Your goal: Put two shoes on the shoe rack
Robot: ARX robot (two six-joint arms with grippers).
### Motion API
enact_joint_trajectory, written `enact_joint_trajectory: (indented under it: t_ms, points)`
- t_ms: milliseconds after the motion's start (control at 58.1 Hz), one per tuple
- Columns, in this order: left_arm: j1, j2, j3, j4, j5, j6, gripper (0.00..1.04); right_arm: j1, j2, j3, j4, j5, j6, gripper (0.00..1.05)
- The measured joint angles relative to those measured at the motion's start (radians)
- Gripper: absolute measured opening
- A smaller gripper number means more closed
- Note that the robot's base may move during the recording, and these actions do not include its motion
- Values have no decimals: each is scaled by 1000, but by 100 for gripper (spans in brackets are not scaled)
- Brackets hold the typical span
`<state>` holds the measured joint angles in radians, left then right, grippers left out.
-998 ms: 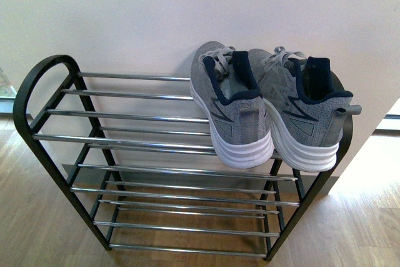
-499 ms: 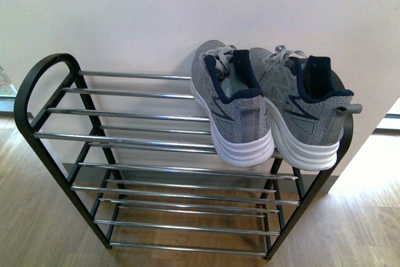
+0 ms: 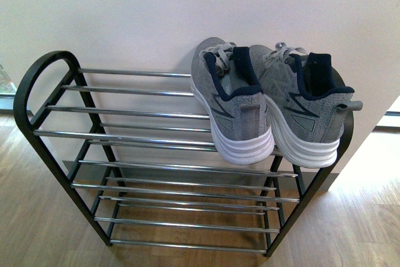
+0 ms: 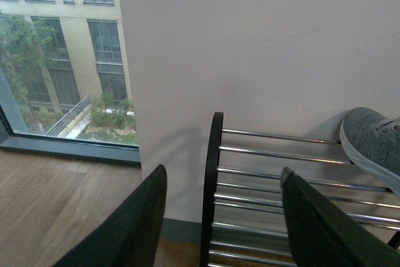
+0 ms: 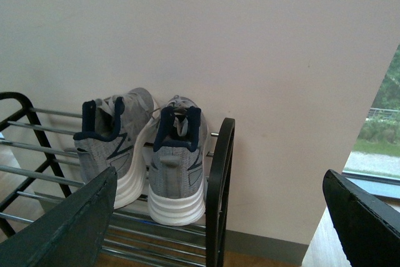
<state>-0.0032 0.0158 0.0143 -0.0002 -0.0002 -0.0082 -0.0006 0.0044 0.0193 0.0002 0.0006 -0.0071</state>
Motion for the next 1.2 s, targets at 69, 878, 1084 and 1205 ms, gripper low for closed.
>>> enact_joint_trajectory:
  t_ms: [69,878,1084,1205]
  points:
    - [0,0,0,0,0,0,77,0,0,0,0,0,0,95]
    - [0,0,0,0,0,3,95,0,0,0,0,0,0,95]
    - [0,0,0,0,0,3,95,0,0,0,0,0,0,95]
    - [0,0,0,0,0,3,95,0,0,0,0,0,0,95]
